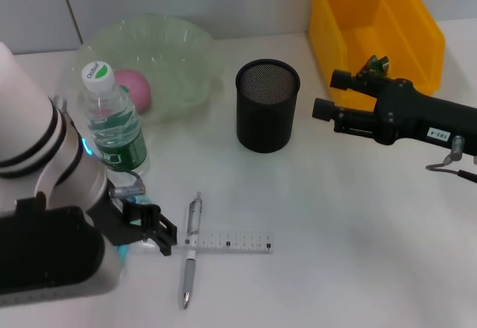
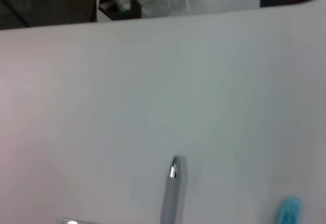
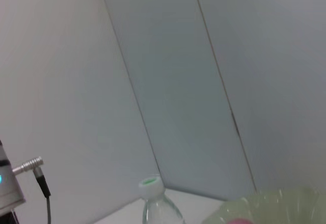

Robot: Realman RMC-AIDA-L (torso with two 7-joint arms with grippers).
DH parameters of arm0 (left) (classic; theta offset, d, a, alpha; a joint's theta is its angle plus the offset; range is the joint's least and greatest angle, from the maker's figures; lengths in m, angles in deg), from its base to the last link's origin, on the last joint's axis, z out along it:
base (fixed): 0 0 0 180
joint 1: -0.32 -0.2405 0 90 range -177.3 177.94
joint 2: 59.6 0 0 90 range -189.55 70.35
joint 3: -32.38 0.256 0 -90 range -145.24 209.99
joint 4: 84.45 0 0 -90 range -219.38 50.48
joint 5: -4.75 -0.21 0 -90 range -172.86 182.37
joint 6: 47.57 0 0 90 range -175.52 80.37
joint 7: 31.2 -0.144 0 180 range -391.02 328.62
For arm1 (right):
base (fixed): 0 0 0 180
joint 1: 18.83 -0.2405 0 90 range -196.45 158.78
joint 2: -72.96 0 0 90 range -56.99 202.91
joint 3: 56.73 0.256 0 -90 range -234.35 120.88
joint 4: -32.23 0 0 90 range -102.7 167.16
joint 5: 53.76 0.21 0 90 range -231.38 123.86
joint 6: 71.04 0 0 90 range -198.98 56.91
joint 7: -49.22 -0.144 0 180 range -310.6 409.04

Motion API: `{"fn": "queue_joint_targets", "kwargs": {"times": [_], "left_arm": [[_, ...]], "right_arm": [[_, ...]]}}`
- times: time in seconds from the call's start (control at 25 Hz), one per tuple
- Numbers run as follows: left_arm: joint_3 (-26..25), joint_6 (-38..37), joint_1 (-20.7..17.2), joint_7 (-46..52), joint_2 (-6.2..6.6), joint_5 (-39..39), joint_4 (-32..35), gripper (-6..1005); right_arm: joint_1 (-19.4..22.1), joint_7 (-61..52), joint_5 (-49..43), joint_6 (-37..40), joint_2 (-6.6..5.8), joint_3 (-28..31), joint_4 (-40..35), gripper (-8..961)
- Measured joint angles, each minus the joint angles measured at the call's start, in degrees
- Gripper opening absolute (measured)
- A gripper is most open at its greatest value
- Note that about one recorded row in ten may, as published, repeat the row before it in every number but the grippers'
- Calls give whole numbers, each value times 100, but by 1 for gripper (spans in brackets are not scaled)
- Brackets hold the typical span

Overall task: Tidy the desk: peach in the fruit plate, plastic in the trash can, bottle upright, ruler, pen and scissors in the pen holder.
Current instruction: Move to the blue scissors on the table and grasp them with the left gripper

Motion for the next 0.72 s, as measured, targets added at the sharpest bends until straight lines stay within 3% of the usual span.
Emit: {"fn": "queue_joint_targets", "kwargs": {"times": [0.24,0.72], "left_arm": [[-22,64,62,-586,134,-1,-265,801],[-299,402,48,-1690,210,158,-892,800]], "right_arm": [[-16,69,29,3,0,-59,62,825],[-36,95,29,37,8,-76,195,824]]}}
